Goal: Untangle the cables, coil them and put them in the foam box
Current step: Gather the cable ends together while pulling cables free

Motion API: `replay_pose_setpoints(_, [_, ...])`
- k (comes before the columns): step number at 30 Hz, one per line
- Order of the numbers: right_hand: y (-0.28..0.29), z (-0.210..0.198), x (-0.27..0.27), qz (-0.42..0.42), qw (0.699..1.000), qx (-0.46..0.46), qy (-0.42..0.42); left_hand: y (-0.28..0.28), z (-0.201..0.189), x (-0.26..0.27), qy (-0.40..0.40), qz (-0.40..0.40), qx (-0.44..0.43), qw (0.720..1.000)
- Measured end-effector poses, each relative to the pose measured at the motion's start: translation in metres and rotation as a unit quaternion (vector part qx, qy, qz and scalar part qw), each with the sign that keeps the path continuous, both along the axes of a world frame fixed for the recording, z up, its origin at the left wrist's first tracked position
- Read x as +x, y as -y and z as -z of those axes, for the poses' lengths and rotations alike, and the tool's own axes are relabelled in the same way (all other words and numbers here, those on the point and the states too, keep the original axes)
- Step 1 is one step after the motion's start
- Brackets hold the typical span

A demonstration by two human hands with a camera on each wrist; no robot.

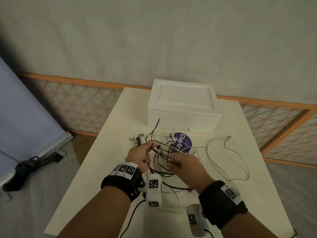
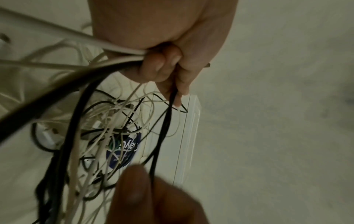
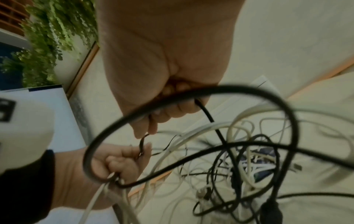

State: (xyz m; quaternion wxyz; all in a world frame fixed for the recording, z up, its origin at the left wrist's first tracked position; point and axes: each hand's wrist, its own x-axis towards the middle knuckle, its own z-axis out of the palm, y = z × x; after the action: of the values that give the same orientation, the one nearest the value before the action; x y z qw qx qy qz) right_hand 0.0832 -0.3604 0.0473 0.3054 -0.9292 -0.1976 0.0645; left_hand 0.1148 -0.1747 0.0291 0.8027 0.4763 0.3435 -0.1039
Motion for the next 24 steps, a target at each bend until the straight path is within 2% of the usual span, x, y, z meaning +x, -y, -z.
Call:
replay_pose_setpoints(2, [0.016, -0.002, 0.003, 0.016, 1.0, 0.01, -0.012, -0.005, 0.004, 0.008, -0.002, -0.056, -0.009, 0.998])
replay_pose_setpoints(4, [0.027, -0.004, 0.006, 0.032, 0.999, 0.018, -0.014, -0.009, 0.007, 0.012, 0.006, -0.076, -0.005, 0.997])
replay_pose_setpoints(8, [0.026, -0.012, 0.024, 0.066, 0.997, 0.031, -0.025, 0.003, 0.008, 0.002, 0.01, 0.035, 0.042, 0.998])
replay_pose_setpoints(12, [0.003, -0.026, 0.049, 0.102, 0.987, 0.111, -0.059, 0.022, 0.002, -0.012, 0.05, 0.099, 0.016, 0.994])
replay_pose_setpoints(16, [-0.022, -0.056, 0.06, 0.045, 0.987, 0.138, -0.062, 0.036, -0.012, -0.02, 0.134, 0.169, 0.09, 0.972])
replay_pose_setpoints(19, [-0.027, -0.07, 0.059, 0.019, 0.983, 0.168, -0.068, 0.039, -0.02, -0.015, 0.15, 0.171, 0.15, 0.962])
replay_pose_setpoints(24, [-0.019, -0.063, 0.045, 0.011, 0.973, 0.224, -0.057, 0.036, -0.024, -0.01, 0.192, 0.128, 0.158, 0.96])
